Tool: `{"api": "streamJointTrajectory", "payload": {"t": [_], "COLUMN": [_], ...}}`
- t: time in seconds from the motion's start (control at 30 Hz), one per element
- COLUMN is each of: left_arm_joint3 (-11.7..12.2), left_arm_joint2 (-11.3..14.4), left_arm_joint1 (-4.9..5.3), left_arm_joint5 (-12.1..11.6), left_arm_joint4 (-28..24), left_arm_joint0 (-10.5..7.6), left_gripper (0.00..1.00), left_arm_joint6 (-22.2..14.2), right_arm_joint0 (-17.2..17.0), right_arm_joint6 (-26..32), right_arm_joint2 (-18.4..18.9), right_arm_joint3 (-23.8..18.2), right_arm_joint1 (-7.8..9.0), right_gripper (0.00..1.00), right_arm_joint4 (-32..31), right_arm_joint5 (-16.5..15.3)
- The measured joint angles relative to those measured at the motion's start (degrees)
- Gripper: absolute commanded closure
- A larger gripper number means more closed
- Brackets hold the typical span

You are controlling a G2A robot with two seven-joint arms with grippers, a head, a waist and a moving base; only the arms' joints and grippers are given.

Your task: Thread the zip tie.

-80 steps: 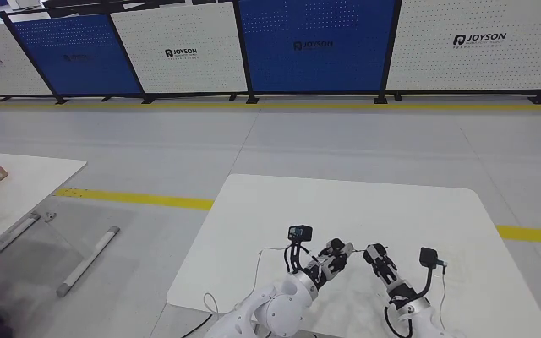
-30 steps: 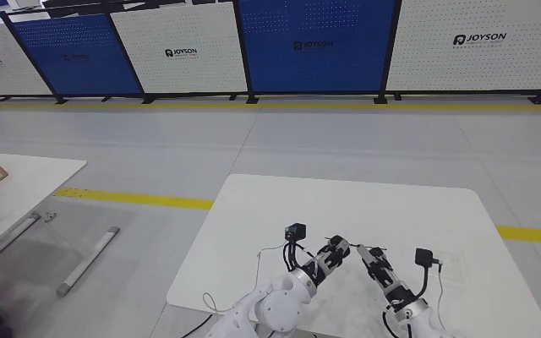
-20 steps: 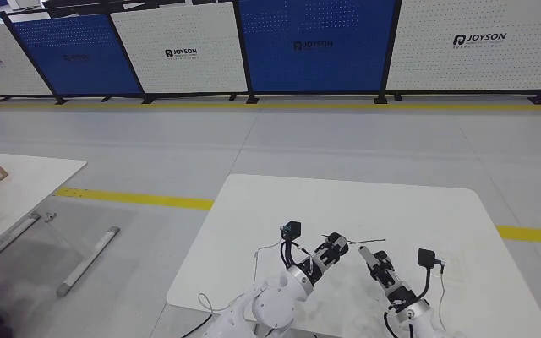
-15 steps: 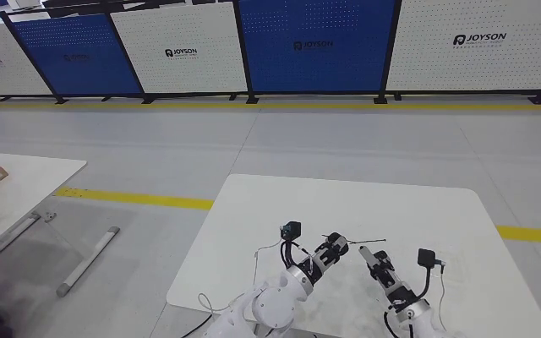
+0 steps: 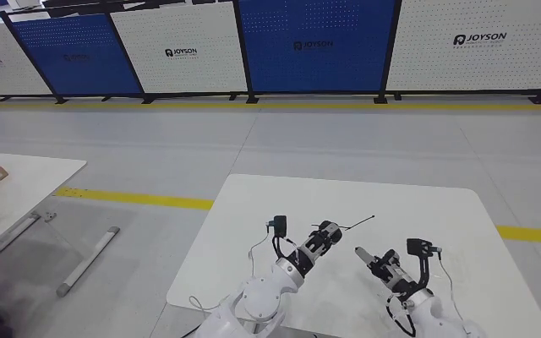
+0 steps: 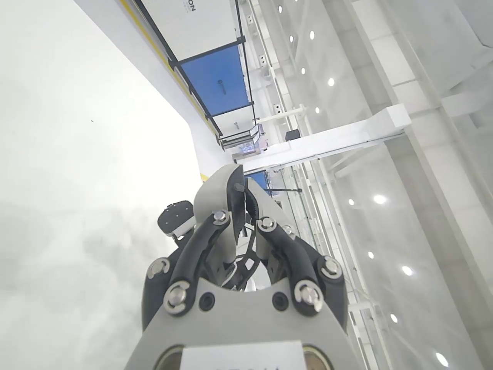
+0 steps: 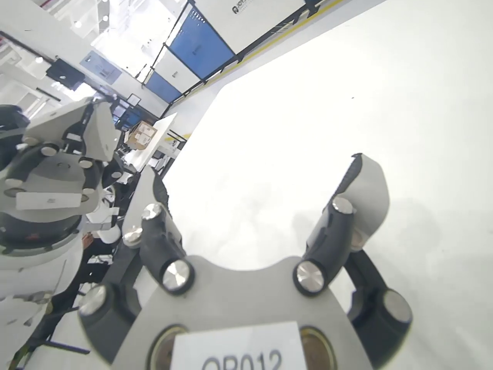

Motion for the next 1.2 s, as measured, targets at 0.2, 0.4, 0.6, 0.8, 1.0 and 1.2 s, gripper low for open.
{"api": "streamJointTrajectory", "payload": {"t": [0.2, 0.4, 0.6, 0.8, 1.0, 1.2], "left_arm_joint3": [0.06, -0.29, -1.29, -1.27, -1.28, -1.04], "left_arm_joint2": [0.02, 0.47, 0.52, 0.52, 0.9, 2.97], "left_arm_joint1": [-0.01, -0.07, -0.08, -0.08, -0.15, -0.6], "left_arm_joint5": [-0.01, -0.42, -0.5, -0.48, -0.68, 0.23], "left_arm_joint4": [-0.02, 0.22, 0.23, 0.21, 0.65, 1.76], "left_arm_joint0": [0.01, -0.04, 0.43, 0.42, 0.43, -0.34], "left_gripper": [1.0, 1.0, 1.0, 1.0, 1.0, 1.0], "left_arm_joint6": [0.07, 0.34, 1.11, 1.1, 1.66, 3.41], "right_arm_joint0": [-0.01, 0.67, 0.17, 0.18, -0.25, -0.85], "right_arm_joint6": [0.02, 1.33, -1.6, -1.5, -7.74, -14.32], "right_arm_joint2": [-0.05, -0.78, -0.57, -0.58, -0.95, -1.64], "right_arm_joint3": [0.04, 1.07, 1.39, 1.38, 1.06, 1.62], "right_arm_joint1": [0.01, 0.65, 0.75, 0.75, 0.63, 0.74], "right_gripper": [0.0, 0.0, 0.0, 0.0, 0.0, 0.0], "right_arm_joint4": [-0.06, -8.35, -11.39, -11.36, -15.47, -21.59], "right_arm_joint5": [-0.89, -9.19, -10.85, -10.83, -10.77, -11.01]}}
